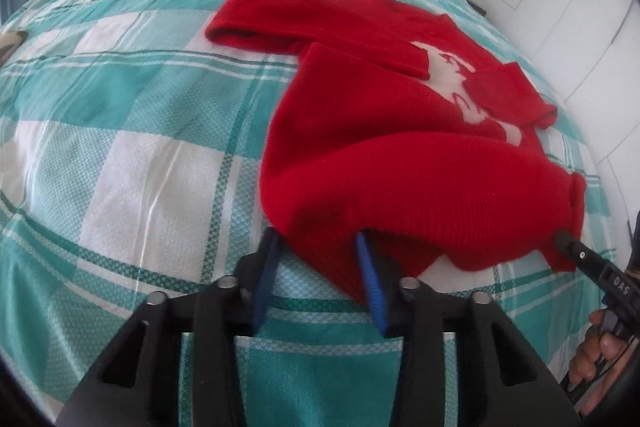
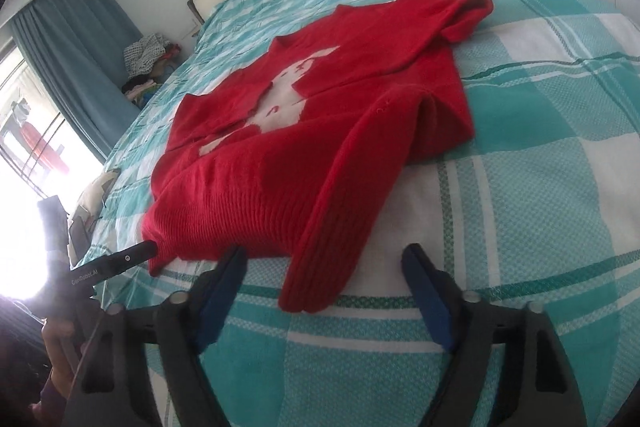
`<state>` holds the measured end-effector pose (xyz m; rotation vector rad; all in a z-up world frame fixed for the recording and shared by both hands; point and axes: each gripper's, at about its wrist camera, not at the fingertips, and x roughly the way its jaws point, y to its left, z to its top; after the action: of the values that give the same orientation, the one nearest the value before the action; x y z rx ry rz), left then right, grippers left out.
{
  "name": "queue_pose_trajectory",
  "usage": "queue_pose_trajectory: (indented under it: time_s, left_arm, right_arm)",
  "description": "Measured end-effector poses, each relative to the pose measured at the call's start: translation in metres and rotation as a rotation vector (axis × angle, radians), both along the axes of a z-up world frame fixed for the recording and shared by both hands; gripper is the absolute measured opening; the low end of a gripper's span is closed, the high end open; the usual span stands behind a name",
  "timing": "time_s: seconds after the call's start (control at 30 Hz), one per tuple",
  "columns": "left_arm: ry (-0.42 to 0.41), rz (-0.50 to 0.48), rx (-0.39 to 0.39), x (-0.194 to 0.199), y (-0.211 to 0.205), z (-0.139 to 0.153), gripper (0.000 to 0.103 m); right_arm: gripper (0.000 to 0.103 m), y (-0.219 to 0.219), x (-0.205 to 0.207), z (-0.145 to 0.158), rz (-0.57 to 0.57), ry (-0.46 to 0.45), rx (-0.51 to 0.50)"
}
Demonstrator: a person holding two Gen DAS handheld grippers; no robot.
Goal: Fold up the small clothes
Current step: 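Grasp the red sweater hem with the left gripper while the right gripper grasps the hem too, then hold the hem with both grippers and pull the sweater straight along the bed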
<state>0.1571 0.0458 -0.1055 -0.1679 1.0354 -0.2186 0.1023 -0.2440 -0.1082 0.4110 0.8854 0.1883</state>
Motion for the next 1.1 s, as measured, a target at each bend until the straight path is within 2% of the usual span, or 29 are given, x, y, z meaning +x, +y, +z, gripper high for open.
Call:
queue_pose_trajectory:
  time_s: [0.03, 0.07, 0.2, 0.3, 0.47, 0.5, 0.53, 0.57, 0.6, 0.63, 0.7, 0.77, 0.87, 0.93, 0.97, 1.03, 1.1]
  left_arm:
    - [0.003, -0.004, -0.008, -0.001, 0.001, 0.001, 0.009]
    - [0.000, -0.006, -0.020, -0.004, 0.004, 0.005, 0.007]
    - [0.004, -0.064, -0.102, -0.032, 0.027, 0.033, 0.005]
    - [0.017, -0.118, -0.100, -0.054, 0.032, 0.047, 0.005]
    - [0.069, -0.142, -0.040, -0.062, 0.021, 0.023, 0.007]
    - [0.079, -0.129, -0.044, -0.062, 0.023, 0.018, 0.018]
    - [0.082, -0.117, -0.071, -0.063, 0.026, 0.016, 0.034]
    - [0.074, -0.107, -0.105, -0.064, 0.029, 0.016, 0.043]
    - [0.060, -0.097, -0.121, -0.066, 0.032, 0.018, 0.060]
    - [0.042, -0.092, -0.120, -0.067, 0.032, 0.021, 0.067]
    - [0.029, -0.101, -0.092, -0.068, 0.028, 0.024, 0.068]
    - [0.046, -0.110, -0.071, -0.067, 0.022, 0.019, 0.067]
    - [0.059, -0.121, -0.011, -0.067, 0.007, 0.010, 0.049]
    - [0.064, -0.129, 0.035, -0.068, -0.003, 0.005, 0.007]
    - [0.074, -0.123, 0.038, -0.067, -0.005, 0.003, 0.005]
    - [0.075, -0.110, 0.037, -0.067, -0.004, 0.005, 0.004]
    - [0.068, -0.112, 0.029, -0.070, -0.001, 0.008, 0.003]
  right_arm:
    - [0.021, -0.004, 0.000, 0.001, 0.003, 0.002, 0.030]
    - [0.015, -0.009, -0.002, 0.003, 0.006, 0.002, 0.055]
    - [0.011, -0.034, -0.030, 0.031, 0.042, -0.019, 0.172]
    - [0.011, -0.047, -0.052, 0.042, 0.096, 0.014, 0.237]
    - [0.011, -0.044, -0.063, 0.016, 0.109, 0.099, 0.144]
    - [0.011, -0.045, -0.062, 0.009, 0.097, 0.108, 0.129]
    - [0.011, -0.046, -0.060, 0.003, 0.086, 0.111, 0.129]
    - [0.011, -0.048, -0.060, 0.000, 0.079, 0.110, 0.128]
    - [0.012, -0.048, -0.061, 0.000, 0.076, 0.103, 0.124]
    - [0.012, -0.049, -0.062, 0.001, 0.073, 0.093, 0.123]
    - [0.014, -0.050, -0.064, 0.002, 0.081, 0.084, 0.124]
    - [0.023, -0.051, -0.063, 0.000, 0.086, 0.091, 0.128]
    - [0.026, -0.050, -0.059, -0.007, 0.088, 0.113, 0.142]
    - [0.026, -0.048, -0.059, -0.011, 0.093, 0.119, 0.132]
    - [0.021, -0.046, -0.058, -0.012, 0.092, 0.124, 0.119]
    - [0.000, -0.045, -0.059, -0.009, 0.086, 0.133, 0.061]
    - [0.000, -0.048, -0.064, -0.004, 0.079, 0.132, 0.040]
